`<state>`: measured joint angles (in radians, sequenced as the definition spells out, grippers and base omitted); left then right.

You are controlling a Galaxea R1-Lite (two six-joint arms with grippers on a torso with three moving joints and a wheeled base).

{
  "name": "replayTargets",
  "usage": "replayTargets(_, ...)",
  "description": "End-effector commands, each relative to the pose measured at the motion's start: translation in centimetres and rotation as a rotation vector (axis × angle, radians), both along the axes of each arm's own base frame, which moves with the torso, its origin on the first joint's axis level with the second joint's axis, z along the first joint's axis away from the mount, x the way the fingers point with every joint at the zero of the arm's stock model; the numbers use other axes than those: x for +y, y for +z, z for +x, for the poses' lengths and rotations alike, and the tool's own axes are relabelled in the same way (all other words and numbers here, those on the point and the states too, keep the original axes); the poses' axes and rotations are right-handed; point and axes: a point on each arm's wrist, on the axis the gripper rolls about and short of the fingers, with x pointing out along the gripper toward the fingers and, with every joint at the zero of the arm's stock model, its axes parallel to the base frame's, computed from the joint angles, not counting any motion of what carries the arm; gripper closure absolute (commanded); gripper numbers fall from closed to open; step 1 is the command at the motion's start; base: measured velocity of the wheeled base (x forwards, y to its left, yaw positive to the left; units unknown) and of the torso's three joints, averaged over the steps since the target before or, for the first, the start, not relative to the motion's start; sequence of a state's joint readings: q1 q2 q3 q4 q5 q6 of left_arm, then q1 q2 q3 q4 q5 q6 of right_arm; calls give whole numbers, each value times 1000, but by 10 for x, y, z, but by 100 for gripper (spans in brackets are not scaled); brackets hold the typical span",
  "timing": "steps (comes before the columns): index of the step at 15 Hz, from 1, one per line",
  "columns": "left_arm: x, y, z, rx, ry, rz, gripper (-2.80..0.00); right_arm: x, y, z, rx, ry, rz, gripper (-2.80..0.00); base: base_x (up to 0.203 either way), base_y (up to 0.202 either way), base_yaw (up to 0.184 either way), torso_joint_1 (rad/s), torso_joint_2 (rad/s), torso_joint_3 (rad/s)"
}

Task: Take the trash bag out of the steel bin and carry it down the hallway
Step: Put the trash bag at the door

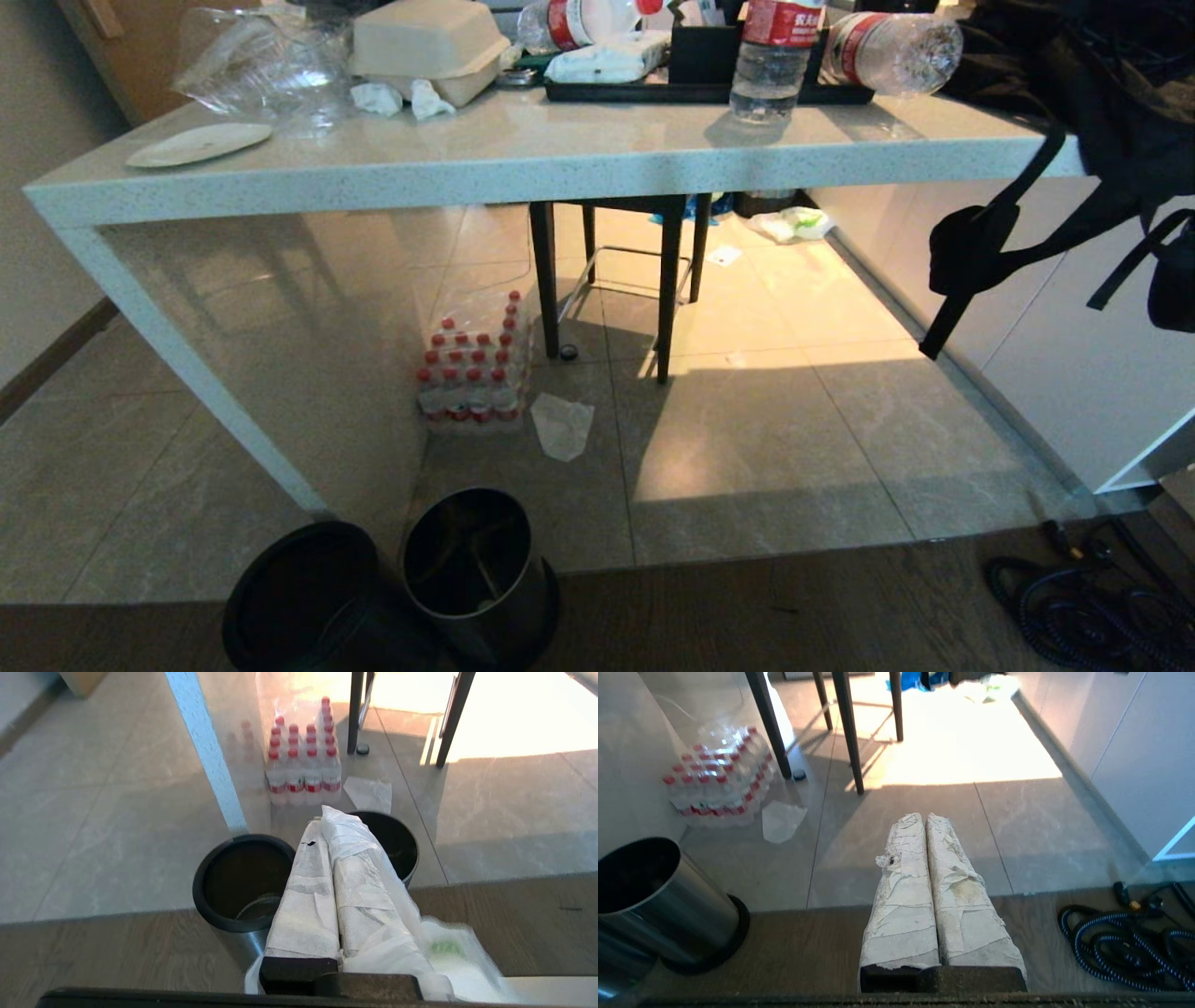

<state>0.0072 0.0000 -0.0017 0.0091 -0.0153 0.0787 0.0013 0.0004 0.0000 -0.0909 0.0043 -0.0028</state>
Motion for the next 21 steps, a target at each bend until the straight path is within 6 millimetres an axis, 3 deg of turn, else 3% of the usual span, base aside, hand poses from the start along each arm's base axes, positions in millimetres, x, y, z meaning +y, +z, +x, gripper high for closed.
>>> replayTargets(1, 0, 0, 0, 2, 0, 1, 0, 0, -10, 3, 35, 1, 0, 0, 0, 0, 0, 0, 1, 198)
replayTargets(7, 0, -1, 0, 5, 0, 7, 0, 0, -10, 3, 35, 0, -2, 0, 0, 0, 0, 3, -1, 133)
replayTargets(21, 0, 0, 0, -3, 6, -36, 0, 0, -10, 3, 35, 0, -2, 0, 0, 0, 0, 0, 0, 0)
